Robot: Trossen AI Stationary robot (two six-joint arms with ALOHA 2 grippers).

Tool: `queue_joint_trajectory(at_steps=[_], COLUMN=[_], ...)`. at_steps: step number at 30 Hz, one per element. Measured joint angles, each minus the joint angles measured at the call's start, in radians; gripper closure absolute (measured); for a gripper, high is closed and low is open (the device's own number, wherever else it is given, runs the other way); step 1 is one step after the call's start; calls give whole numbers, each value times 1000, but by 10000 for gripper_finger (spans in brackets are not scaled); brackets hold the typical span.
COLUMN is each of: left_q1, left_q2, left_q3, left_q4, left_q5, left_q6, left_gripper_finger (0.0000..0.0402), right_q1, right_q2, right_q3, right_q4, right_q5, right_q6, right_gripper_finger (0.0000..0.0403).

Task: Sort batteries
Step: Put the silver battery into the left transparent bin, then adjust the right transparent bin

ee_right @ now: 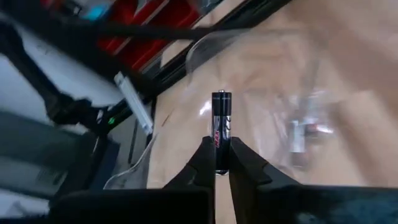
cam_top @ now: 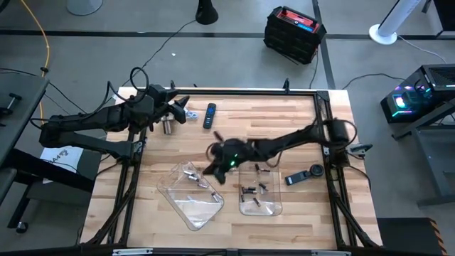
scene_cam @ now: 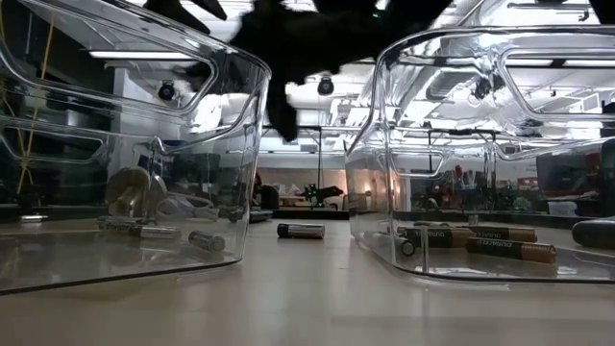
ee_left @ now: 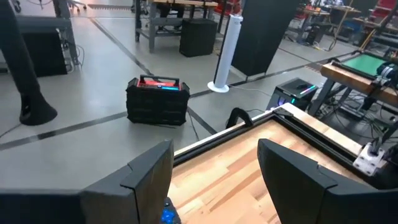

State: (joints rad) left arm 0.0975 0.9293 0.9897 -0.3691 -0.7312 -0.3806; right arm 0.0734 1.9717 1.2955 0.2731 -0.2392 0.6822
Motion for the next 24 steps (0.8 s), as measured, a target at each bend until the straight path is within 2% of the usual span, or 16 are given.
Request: queue_joint_trajectory(at_steps=[4, 6, 9, 14, 17, 20, 24], left_q1=[0, 0, 0, 0, 0, 0, 0], left_q2=[4, 5, 4, 4, 4, 4, 4], left_q3=[0, 0, 0, 0, 0, 0, 0], left_q4=[1, 0, 1, 1, 0, 0, -2], left_q5=[0, 1, 1, 5, 6, 7, 12], left_q6=[-12, -18, -38, -38, -37, -30, -29], left_gripper_finger=[177, 177, 177, 177, 177, 177, 177], right_q1=[50, 64, 71, 68, 54, 21, -44], right_q2=[102, 134, 157, 155, 148, 146, 150], right_q3=[124, 195, 288, 409, 492, 507, 431], right_q4=[-24, -98, -274, -535, -725, -878, -973], right_q5=[-28, -30, -17, 82, 124, 191, 202], right_q6=[-24, -52, -145, -335, -463, -477, -399], right_gripper_finger=[386, 369, 321, 227, 191, 181, 180])
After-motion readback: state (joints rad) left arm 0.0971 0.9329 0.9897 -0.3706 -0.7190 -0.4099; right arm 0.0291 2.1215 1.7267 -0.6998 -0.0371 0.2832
